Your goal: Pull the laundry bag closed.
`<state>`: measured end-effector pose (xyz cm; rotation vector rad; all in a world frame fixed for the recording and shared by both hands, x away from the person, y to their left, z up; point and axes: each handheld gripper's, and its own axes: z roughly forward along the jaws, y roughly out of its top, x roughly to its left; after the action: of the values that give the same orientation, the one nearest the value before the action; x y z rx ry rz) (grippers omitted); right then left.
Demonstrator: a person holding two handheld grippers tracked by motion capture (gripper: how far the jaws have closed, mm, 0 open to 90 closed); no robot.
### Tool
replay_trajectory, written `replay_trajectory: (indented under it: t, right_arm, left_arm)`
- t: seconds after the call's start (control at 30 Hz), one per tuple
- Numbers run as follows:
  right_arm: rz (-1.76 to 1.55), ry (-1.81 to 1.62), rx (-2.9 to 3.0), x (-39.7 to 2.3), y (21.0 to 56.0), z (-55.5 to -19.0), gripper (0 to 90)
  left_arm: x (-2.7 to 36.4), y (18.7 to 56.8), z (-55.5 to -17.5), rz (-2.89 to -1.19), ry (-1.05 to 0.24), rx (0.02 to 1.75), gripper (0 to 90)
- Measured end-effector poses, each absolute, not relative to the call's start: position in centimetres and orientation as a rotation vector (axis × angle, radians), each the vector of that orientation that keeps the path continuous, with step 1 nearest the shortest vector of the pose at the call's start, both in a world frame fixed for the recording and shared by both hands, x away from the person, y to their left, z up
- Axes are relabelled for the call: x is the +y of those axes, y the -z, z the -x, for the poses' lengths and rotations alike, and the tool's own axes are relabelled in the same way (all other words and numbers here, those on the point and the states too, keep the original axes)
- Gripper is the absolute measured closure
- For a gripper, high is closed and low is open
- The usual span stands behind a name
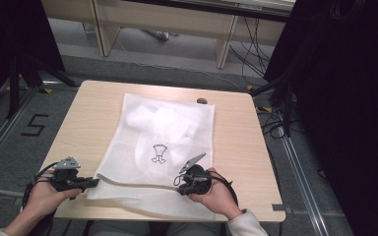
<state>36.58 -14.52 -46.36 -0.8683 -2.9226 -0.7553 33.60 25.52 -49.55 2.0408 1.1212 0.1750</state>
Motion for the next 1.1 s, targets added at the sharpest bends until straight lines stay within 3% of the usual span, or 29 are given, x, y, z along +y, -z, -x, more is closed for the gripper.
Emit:
replay_trajectory:
  t: [1.1]
  right_arm:
    - [0.896, 0.755, -2.917, -16.7, 46.2, -36.3, 82.2]
  left_arm:
    - [25.6, 49.6, -33.6, -2.024, -0.179, 1.11, 85.3]
